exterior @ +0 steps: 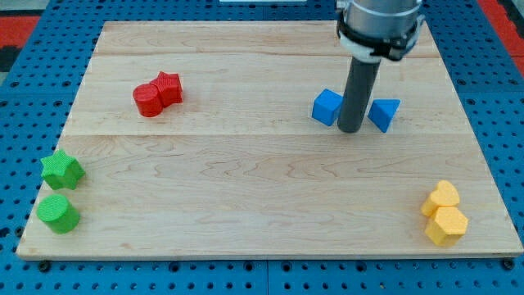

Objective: Push the blue triangle a bit upwards

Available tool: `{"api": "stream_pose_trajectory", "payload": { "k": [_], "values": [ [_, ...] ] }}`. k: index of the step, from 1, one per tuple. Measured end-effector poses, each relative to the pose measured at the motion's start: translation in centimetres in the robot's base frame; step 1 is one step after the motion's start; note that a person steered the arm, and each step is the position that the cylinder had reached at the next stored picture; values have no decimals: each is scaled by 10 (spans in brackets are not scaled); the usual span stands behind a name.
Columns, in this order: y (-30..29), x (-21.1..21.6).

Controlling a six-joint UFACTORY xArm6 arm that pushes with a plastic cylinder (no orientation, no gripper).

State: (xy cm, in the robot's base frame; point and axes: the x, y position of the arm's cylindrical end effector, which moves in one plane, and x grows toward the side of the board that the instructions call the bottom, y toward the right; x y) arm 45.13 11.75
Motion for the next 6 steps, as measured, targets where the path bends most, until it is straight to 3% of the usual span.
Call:
{"api": "stream_pose_trajectory", "payload": {
  "k": [1, 4, 6],
  "values": [
    [22, 22],
    [55, -30],
    [77, -29]
  ]
}}
